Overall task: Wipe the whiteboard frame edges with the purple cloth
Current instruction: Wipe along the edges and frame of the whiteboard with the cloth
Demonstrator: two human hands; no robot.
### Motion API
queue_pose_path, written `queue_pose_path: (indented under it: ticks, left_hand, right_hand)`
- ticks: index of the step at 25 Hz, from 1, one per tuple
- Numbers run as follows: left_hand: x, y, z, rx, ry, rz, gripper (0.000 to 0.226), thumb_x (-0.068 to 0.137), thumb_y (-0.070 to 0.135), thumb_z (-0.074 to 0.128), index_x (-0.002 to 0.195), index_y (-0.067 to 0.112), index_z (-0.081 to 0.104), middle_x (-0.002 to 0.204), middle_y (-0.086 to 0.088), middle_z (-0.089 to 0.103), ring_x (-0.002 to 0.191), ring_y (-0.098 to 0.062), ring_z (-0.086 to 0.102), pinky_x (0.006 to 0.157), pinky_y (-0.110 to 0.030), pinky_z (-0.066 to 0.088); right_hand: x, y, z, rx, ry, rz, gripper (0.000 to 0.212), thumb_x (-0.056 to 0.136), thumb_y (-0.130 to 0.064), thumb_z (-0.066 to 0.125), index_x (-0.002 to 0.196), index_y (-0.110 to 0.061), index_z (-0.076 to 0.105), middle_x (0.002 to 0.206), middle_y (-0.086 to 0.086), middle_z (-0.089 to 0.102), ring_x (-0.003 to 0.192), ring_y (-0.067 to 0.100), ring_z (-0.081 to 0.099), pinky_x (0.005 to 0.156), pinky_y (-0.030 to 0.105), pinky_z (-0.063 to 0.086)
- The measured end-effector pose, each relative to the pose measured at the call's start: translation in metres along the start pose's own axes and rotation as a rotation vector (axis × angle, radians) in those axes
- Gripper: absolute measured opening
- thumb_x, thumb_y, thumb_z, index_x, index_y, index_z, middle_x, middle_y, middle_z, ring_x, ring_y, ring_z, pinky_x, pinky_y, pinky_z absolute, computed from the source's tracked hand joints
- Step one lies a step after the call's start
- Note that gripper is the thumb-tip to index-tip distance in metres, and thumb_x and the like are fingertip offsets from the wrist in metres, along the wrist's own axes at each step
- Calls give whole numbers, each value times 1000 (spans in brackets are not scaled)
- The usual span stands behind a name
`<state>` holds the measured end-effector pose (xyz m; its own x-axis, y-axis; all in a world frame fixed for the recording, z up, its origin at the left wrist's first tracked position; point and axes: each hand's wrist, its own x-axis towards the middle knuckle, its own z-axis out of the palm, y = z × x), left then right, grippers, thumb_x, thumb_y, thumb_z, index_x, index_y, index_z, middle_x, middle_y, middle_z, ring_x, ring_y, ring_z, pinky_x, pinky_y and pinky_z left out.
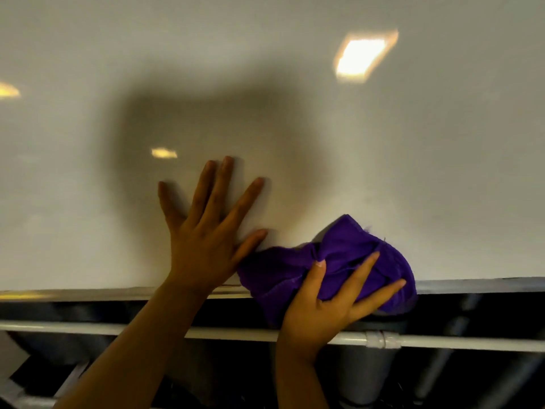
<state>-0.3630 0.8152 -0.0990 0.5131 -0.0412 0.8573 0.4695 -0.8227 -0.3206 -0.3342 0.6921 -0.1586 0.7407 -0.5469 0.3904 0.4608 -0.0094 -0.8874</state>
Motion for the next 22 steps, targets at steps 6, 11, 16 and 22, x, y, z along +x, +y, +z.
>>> queue_pose_path:
  ticks: [6,11,16,22]
  left_hand:
    - [-24,-57,-4,-28,-10,-39,75,81,72,29,144,36,9,154,0,-18,142,-25,-11,107,-65,1]
    - [-38,-91,-1,-25,-37,-64,78,80,74,27,144,36,7,155,0,-14,142,-27,-10,107,-66,1]
    - [-37,-92,2,-57,-21,-50,77,80,74,29,143,36,6,153,1,-17,141,-24,-12,106,-65,1]
    - [-47,-162,14,-19,54,148,73,82,71,33,143,33,17,154,-4,5,142,-21,-5,108,-61,3]
  right_hand:
    - [-7,-6,3,-11,-6,4,67,84,-28,59,141,-10,29,153,25,0,139,17,4,111,8,9]
    - [-31,-15,13,-10,8,9,68,83,-29,59,141,-9,29,153,25,2,140,19,5,112,9,9]
    - [-43,-10,23,-5,12,3,65,85,-23,59,141,-9,28,153,23,3,141,23,6,113,12,12]
    - [-114,-28,63,89,45,44,64,86,-23,56,141,-17,23,154,17,4,143,19,6,114,17,15]
